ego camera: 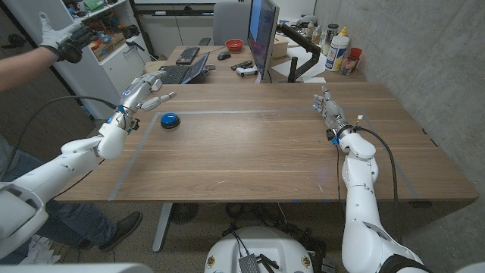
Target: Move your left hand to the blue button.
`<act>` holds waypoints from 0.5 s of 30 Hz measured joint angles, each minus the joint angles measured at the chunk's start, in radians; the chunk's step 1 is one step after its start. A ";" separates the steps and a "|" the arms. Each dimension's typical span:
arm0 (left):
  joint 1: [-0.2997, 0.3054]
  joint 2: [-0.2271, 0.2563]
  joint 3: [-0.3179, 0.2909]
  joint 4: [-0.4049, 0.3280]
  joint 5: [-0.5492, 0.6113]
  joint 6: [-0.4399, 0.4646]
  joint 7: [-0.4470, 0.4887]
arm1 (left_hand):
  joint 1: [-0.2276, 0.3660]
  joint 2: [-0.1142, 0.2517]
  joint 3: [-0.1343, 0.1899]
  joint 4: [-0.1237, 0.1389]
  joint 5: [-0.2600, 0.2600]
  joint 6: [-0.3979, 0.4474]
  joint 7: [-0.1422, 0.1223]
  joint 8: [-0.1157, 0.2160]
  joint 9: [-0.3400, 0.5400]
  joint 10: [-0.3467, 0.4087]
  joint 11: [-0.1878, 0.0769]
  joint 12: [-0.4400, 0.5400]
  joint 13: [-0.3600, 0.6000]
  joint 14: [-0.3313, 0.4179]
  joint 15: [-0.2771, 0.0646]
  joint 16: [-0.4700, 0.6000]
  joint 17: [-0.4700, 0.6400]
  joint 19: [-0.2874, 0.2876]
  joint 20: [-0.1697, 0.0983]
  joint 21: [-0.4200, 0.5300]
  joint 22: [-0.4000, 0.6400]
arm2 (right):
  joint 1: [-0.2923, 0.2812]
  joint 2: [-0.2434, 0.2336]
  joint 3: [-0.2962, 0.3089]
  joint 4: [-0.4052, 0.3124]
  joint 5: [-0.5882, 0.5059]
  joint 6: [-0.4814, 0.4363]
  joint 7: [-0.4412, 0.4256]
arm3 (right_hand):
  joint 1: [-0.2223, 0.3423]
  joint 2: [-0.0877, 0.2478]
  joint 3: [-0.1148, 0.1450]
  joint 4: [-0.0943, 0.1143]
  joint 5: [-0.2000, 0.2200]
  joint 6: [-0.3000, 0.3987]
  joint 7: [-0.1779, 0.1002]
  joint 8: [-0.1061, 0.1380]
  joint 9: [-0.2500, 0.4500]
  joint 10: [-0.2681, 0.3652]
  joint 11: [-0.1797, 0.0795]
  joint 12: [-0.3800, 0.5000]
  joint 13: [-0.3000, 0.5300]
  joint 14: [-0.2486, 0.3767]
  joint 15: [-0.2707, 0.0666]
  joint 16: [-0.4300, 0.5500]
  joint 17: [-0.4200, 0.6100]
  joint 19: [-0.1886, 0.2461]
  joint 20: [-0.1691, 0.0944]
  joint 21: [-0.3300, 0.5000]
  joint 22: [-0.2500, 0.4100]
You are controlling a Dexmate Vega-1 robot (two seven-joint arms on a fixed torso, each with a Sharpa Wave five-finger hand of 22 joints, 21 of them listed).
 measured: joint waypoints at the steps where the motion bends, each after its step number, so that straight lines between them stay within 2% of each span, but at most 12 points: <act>1: -0.001 0.001 0.002 0.005 0.000 -0.002 0.001 | 0.000 0.000 0.000 0.000 0.003 0.000 0.000 0.000 0.000 0.000 0.000 0.000 0.000 0.000 0.000 0.000 0.000 0.000 0.000 0.000 0.000 | 0.000 0.000 0.000 0.000 0.000 0.000 0.000 | 0.000 0.000 0.000 0.000 0.000 0.000 0.000 0.000 0.000 0.001 -0.001 0.000 0.000 0.000 0.000 0.000 0.000 0.000 0.000 0.000 0.000; 8: -0.029 -0.002 0.026 0.069 0.002 -0.025 0.014 | 0.004 -0.004 0.000 0.000 0.003 0.004 0.004 0.000 0.000 0.003 -0.003 0.000 0.000 0.000 0.000 0.000 0.000 0.000 0.000 0.000 0.000 | -0.009 0.006 -0.008 -0.015 -0.009 -0.003 -0.002 | 0.000 0.000 0.000 0.000 0.000 0.000 0.000 0.000 0.000 0.004 -0.004 0.000 0.000 0.000 0.000 0.000 0.000 0.000 0.000 0.000 0.000; 15: -0.086 -0.027 0.078 0.169 0.013 -0.054 0.037 | 0.009 0.001 0.000 0.000 0.003 0.013 0.002 0.000 0.000 0.014 -0.004 0.007 0.000 0.005 -0.005 0.000 0.000 0.000 0.000 -0.008 0.000 | -0.009 0.009 -0.016 -0.015 -0.012 0.005 -0.012 | 0.000 0.000 -0.004 0.004 0.000 0.000 0.000 0.000 0.000 0.012 0.003 0.000 0.000 0.000 0.000 0.000 0.000 0.000 0.000 -0.004 0.000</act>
